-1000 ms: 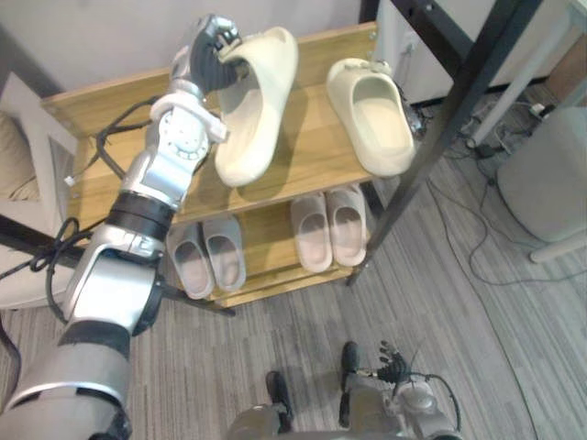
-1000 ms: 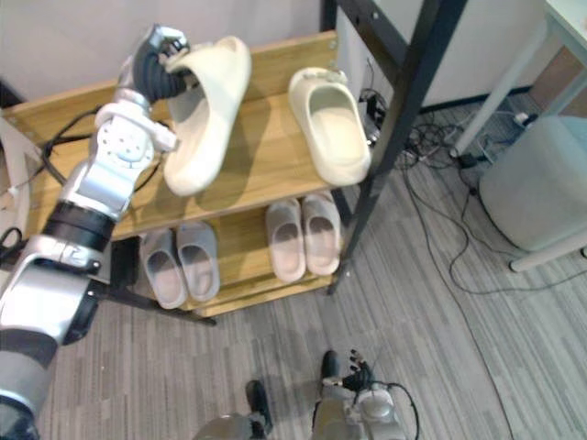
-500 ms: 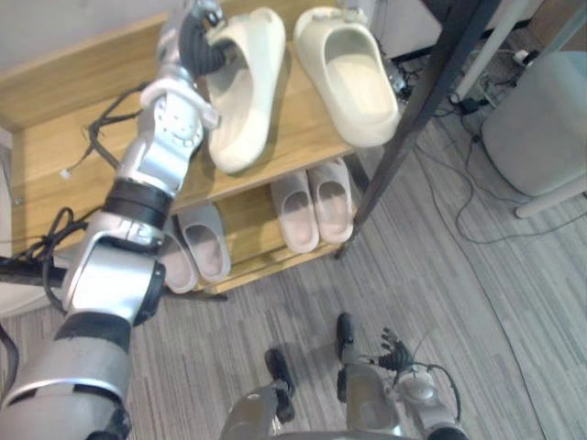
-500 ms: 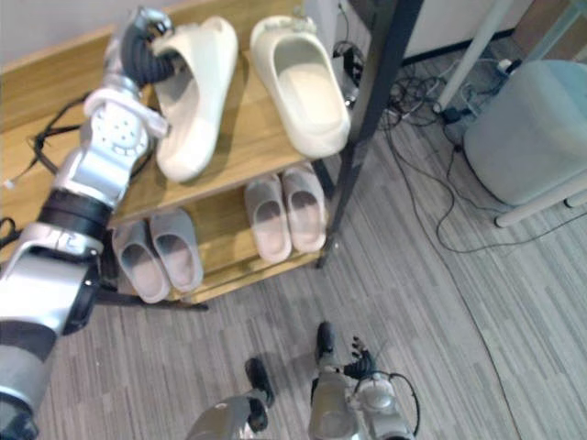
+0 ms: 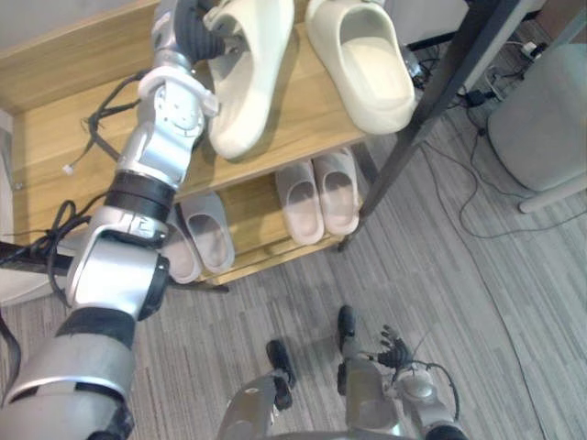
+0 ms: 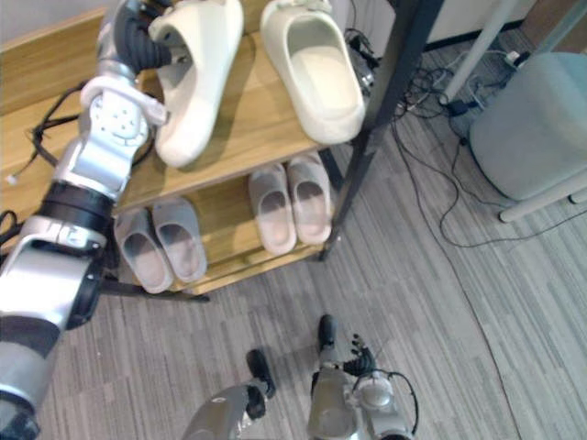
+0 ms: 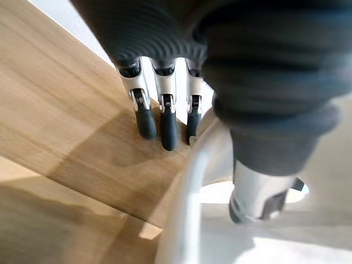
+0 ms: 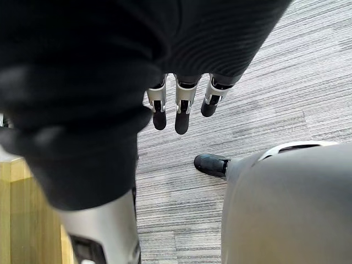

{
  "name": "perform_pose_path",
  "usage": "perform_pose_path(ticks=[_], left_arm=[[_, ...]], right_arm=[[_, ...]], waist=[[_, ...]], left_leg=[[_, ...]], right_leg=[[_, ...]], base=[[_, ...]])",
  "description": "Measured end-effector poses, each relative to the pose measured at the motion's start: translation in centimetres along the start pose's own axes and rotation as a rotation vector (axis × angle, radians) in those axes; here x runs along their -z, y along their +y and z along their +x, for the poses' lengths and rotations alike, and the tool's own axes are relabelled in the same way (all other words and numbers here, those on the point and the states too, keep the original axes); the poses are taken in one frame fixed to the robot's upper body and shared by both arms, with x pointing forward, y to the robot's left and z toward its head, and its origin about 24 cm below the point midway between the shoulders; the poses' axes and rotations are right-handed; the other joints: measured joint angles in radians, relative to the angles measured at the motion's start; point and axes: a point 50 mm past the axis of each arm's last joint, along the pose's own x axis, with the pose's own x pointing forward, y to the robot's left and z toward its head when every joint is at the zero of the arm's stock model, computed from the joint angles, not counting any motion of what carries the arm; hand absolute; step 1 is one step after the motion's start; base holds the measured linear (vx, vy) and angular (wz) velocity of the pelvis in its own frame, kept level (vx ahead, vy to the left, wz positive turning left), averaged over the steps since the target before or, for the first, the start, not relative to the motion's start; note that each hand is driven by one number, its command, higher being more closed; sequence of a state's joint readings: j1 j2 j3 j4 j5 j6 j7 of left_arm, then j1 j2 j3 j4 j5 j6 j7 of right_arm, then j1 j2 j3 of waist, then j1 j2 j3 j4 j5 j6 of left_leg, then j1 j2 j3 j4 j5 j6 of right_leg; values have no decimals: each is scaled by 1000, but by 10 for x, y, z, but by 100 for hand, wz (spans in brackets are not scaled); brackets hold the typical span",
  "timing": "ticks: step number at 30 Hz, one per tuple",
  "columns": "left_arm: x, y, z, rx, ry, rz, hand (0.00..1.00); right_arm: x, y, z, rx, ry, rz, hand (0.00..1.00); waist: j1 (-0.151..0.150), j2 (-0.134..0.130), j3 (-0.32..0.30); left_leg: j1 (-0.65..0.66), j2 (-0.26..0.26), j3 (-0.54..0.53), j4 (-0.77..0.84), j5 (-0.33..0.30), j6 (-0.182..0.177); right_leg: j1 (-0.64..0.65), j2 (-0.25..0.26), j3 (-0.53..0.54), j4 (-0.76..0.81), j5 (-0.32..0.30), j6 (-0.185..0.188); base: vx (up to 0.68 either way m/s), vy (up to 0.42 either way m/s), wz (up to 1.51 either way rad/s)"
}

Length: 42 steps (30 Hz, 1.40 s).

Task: Organize the slippers on the shoe rack

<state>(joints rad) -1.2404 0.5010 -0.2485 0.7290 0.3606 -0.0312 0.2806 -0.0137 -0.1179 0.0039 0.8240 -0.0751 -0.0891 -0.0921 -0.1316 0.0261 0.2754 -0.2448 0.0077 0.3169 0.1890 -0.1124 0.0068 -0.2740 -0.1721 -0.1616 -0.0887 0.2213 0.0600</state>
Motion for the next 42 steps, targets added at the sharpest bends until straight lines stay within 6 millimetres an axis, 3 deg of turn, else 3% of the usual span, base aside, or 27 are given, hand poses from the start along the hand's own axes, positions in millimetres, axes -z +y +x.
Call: perform_pose_path(ticks=[28, 32, 36, 42], left_arm=[[-33, -40, -14, 52, -31, -286, 0], [-35, -46, -29, 39, -30, -420, 0], [-21, -49, -47, 10, 27, -562, 0], [-10, -52, -72, 1, 61, -744, 0]], right_arm=[[6, 1, 1, -9, 43, -17, 0], [12, -2, 1, -5, 71, -24, 0], [16, -4, 0, 0, 91, -32, 0], [21, -7, -1, 3, 116, -42, 0]], waist=[[11, 13, 1], [26, 23, -5], [44, 47, -19], [73, 58, -29]], left_leg=[[48, -18, -58, 3, -2, 6], [71, -22, -80, -4, -2, 6], [75, -27, -97, -14, 4, 9], [110, -27, -112, -36, 12, 6]], right_leg=[[83, -12, -61, 0, -11, -2], [115, -16, -83, 0, -24, 4], [125, -20, -103, 0, -29, 6], [157, -19, -123, 0, -39, 5]], base=[[5, 9, 6], [26, 11, 16], [11, 6, 12], [12, -5, 8]])
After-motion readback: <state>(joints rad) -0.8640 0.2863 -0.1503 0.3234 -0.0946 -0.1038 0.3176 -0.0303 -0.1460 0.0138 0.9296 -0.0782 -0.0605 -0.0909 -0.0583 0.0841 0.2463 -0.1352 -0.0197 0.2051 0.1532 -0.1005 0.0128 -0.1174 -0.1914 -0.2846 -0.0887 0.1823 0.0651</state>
